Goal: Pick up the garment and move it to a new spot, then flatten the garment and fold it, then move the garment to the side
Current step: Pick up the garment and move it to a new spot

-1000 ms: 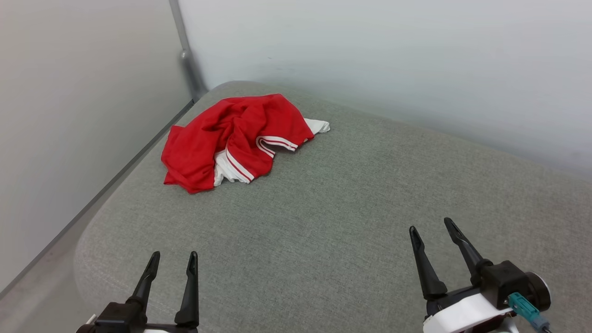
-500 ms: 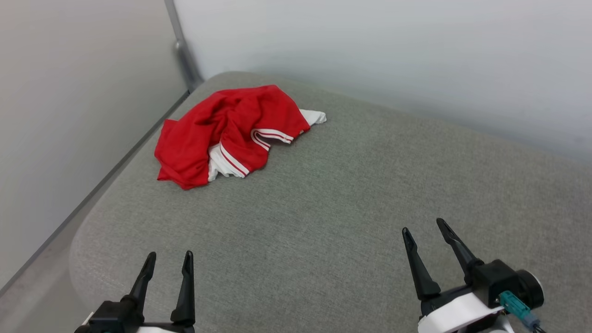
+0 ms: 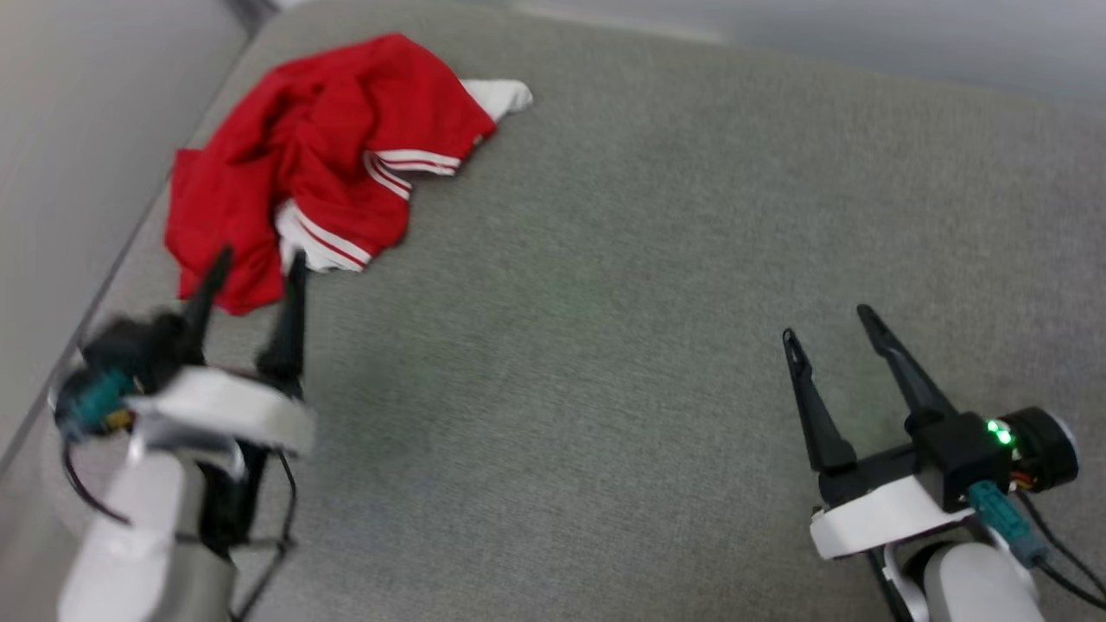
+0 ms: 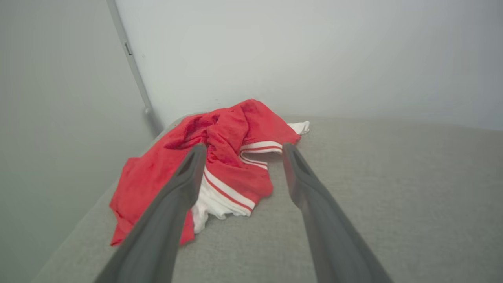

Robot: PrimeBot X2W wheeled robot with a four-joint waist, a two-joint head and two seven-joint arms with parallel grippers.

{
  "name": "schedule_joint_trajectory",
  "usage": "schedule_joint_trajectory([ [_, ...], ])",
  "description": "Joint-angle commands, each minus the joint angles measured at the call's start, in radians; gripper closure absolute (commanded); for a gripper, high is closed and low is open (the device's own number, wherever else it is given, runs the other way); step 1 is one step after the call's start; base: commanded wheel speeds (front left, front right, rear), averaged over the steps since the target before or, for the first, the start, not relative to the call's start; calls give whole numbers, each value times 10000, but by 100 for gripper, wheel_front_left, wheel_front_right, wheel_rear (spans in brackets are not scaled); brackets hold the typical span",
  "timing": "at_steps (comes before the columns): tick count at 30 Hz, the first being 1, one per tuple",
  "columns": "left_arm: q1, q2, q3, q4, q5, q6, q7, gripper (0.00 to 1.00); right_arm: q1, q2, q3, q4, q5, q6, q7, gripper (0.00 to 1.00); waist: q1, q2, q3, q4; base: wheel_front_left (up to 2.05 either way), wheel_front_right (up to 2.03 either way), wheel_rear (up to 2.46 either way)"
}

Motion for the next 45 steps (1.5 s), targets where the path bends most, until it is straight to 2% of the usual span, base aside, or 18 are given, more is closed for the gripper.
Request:
schedule_joint_trajectory([
  [1,-620,261,-262,171,-370,6,299,0,-258,-108,-62,-196,-80,-5,45,0,-1,0,1084,-708,0,0,0],
  [8,-3385,2956,-1297,1331,-2135,15,3327,0,-560,-325,-313,-933,-79,-3,179,0,-1,0,2427,-1413,0,0,0],
  [13,-4751,4341,-2061,1893,-3766,15,5789,0,-739,-364,-291,-1175,-211,-3,126,0,-1,0,3132,-1850,0,0,0],
  [17,-5399,5007,-2480,2090,-5432,15,7633,0,-817,-299,-285,-1113,-226,-5,60,0,-1,0,3486,-2111,0,0,0],
  [21,-5643,5516,-2718,2149,-6759,14,8809,0,-884,-250,-269,-962,-242,-9,-10,0,-1,0,3727,-2319,0,0,0],
  [24,-5664,5777,-2994,2124,-7318,14,9325,0,-925,-225,-277,-830,-292,-11,-62,0,-1,0,3848,-2447,0,0,0],
  [28,-5503,5847,-3473,2061,-7812,2,9696,0,-946,-211,-317,-682,-322,-11,-84,0,-1,0,3902,-2543,0,0,0],
  [29,-5492,5844,-3586,1999,-7928,-1,9659,46,-940,-205,-326,-651,-331,-11,-101,0,-1,0,3896,-2556,0,0,0],
  [30,-5475,5814,-3657,1955,-8055,-9,9599,100,-926,-198,-331,-605,-344,-12,-116,0,-1,0,3866,-2565,0,0,0],
  [35,-5481,6001,-3843,1817,-8106,-8,8822,100,-943,-153,-305,-494,-396,-11,-157,0,-1,0,3605,-2612,0,0,0],
  [40,-5453,6416,-4403,1268,-7972,1,7059,100,-919,-27,-245,-266,-342,-6,-229,0,-1,0,2716,-2710,0,0,0],
  [41,-5453,6416,-4403,1268,-7972,1,7059,100,-919,-27,-245,-266,-342,-6,-229,0,-1,0,2716,-2710,0,0,0],
  [42,-5349,6597,-4749,974,-7802,1,6309,100,-885,16,-279,-165,-304,-6,-245,0,-1,0,2325,-2776,0,0,0],
  [45,-5237,6766,-5266,620,-7602,1,5172,100,-841,70,-334,-7,-244,-6,-263,0,-1,0,1680,-2893,0,0,0],
])
